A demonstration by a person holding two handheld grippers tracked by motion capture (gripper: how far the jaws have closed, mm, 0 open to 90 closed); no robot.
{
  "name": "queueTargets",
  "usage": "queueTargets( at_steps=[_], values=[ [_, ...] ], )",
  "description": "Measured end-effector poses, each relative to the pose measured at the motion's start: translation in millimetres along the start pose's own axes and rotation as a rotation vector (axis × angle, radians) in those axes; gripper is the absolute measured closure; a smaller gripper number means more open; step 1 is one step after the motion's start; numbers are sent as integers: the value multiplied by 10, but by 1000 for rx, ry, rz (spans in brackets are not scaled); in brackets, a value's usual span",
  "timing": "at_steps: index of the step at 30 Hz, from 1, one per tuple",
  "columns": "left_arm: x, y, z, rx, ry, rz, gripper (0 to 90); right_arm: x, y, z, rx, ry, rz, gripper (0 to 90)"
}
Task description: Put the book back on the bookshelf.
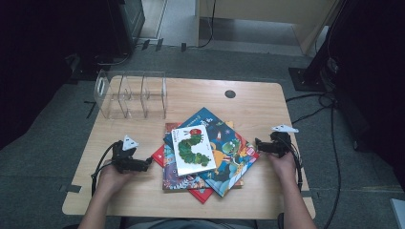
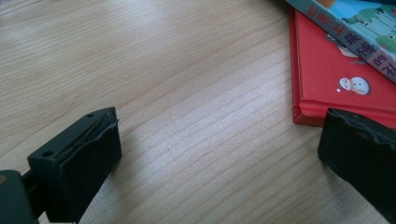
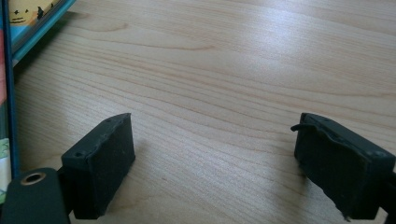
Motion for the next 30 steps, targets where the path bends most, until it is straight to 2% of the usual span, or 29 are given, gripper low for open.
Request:
queueTargets(
  at_steps=[19,21,22,23,28,30],
  values=[
    [-4,-10,-1,-8,-11,12,1,-5,2,-4,5,6,-3,130],
    [-39,-16,4,-16,-17,11,65,-8,3,-2,10,10,-4,136],
    [-62,-15,5,-24,-18,7,129,-12,4,1,11,11,-3,140],
    [-73,-4,6,-22,-12,5,171,-18,5,3,13,11,2,147],
    [-96,-5,6,-20,-21,42,161,-50,-13,14,23,10,19,256],
    [-99,-19,12,-25,-16,57,168,-58,-31,8,40,-7,22,301]
  ],
)
Point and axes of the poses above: each handheld gripper's, and its own axes: x roughly forward along the jaws, y roughly out of its underside, z roughly to its left, the point moved 5 cm from there along x, roughly forward along the jaws, and after that the axes turned 4 degrees about -x, right-handed, at the moved point
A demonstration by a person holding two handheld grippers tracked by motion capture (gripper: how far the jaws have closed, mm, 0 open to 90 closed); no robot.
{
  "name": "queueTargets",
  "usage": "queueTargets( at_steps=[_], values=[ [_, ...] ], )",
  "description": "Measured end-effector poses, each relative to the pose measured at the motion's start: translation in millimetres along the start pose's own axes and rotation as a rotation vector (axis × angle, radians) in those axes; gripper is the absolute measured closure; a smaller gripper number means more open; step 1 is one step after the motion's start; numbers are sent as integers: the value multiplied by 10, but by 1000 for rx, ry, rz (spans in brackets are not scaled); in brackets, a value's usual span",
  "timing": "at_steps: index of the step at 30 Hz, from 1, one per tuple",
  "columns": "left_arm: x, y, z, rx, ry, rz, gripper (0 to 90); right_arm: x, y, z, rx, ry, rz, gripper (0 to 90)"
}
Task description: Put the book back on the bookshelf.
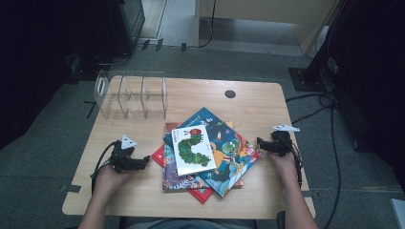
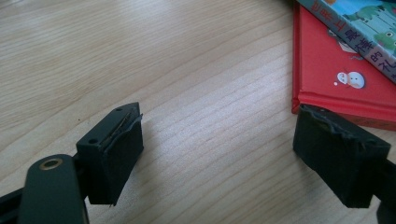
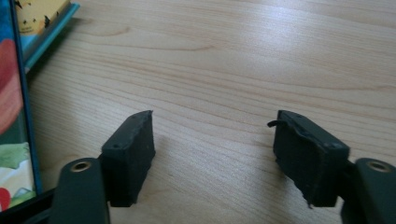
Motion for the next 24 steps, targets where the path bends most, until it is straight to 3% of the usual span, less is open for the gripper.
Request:
queueTargets(
  at_steps=[4,11,14,17,21,24],
  values=[
    [-50,-26,8,-36,32,28,228,-33,-44,-13,12,-18,-4,394],
    [-198,-96,-83,-93,75,54,312,-127,-143,122,-41,-74,-55,496],
    [-240,-124,-140,-96,93,50,320,-158,-175,215,-78,-103,-65,519],
    [-280,-162,-205,-89,113,46,305,-215,-226,341,-84,-159,-91,547],
    [-318,-208,-286,-87,131,28,301,-243,-249,418,-117,-167,-93,571],
    [-350,-232,-337,-81,135,27,300,-273,-269,474,-113,-194,-100,609]
  ],
)
Point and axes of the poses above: each handheld gripper's, and its own axes: x roughly forward along the jaws, y roughly out of its underside, z roughly to its left, the point moved 5 cm from there along x, roughly forward along the jaws, and after that the axes turned 4 degrees about -x, right-handed, at the moved point
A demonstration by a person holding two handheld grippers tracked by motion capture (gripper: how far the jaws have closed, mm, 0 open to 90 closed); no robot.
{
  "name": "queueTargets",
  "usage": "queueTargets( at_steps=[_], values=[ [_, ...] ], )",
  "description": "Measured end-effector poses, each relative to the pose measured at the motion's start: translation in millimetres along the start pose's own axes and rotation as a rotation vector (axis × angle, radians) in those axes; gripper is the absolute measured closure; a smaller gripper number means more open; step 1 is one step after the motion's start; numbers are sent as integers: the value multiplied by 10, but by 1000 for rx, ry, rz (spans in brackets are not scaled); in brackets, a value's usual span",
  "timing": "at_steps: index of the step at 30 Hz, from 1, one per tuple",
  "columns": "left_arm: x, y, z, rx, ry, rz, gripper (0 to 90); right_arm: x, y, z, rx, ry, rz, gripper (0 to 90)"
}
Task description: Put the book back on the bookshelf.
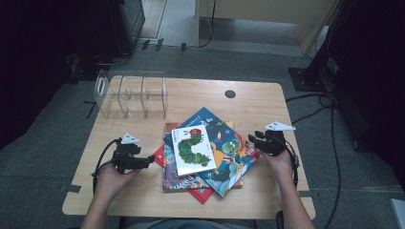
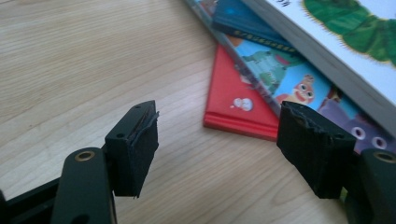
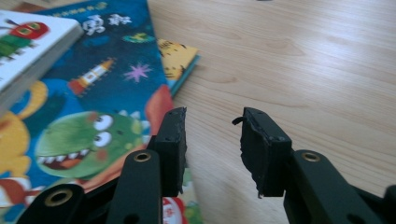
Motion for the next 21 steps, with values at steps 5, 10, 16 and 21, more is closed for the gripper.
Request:
queueTargets(
  at_steps=[5,10,16,21],
  values=[
    [-20,-45,-76,-23,60,-26,298,0,-33,131,0,-47,14,662],
    [19,-65,-166,1,67,-13,296,21,-49,294,-35,-81,28,716],
    [77,-101,-273,0,108,1,286,52,-92,537,-79,-121,26,826],
    [135,-118,-382,15,133,23,287,53,-134,716,-110,-150,-2,868]
  ],
)
Point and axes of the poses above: each handheld gripper's, and its own axes: x roughly forward along the jaws, y roughly out of its underside, z roughly to its left, the point moved 5 cm from there along x, roughly forward along the jaws, and after that the axes turned 4 degrees about -x, right-handed, at the moved point
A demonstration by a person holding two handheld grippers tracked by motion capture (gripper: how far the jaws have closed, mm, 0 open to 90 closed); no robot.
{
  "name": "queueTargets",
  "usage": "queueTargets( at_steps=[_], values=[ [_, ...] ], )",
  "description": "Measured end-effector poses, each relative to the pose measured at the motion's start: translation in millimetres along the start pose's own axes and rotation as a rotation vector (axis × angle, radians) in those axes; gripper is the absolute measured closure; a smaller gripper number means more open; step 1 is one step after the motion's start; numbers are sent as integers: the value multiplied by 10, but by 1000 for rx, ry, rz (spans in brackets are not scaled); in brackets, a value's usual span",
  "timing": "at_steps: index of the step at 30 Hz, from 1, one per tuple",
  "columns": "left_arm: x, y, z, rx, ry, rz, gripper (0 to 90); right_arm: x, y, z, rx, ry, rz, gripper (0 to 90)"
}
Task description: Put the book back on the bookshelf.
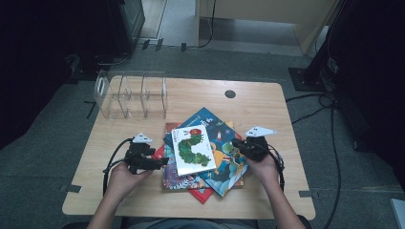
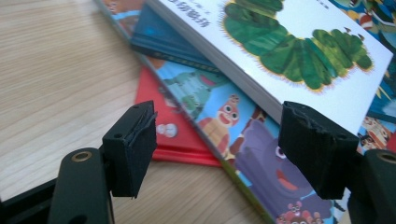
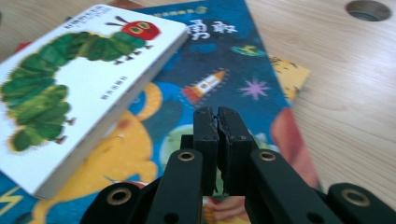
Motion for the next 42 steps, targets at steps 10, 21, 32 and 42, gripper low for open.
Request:
queueTargets(
  at_steps=[10,21,32,42],
  values=[
    [174,-30,-214,10,62,67,288,66,-9,173,2,-51,-24,867],
    [297,-46,-285,-2,79,102,272,262,-4,455,-72,-131,54,868],
    [348,-46,-323,-29,111,113,272,347,4,561,-81,-145,94,900],
    [338,-51,-302,-45,99,118,270,360,8,646,-73,-205,101,900]
  ],
)
Point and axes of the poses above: each handheld gripper's, and its own axes: x roughly forward along the jaws, y roughly out of its underside, z roughly to its left, the point moved 5 cm from there along x, roughly forward along the jaws, and after that the axes turned 4 degrees about -x, right-handed, at the moved point
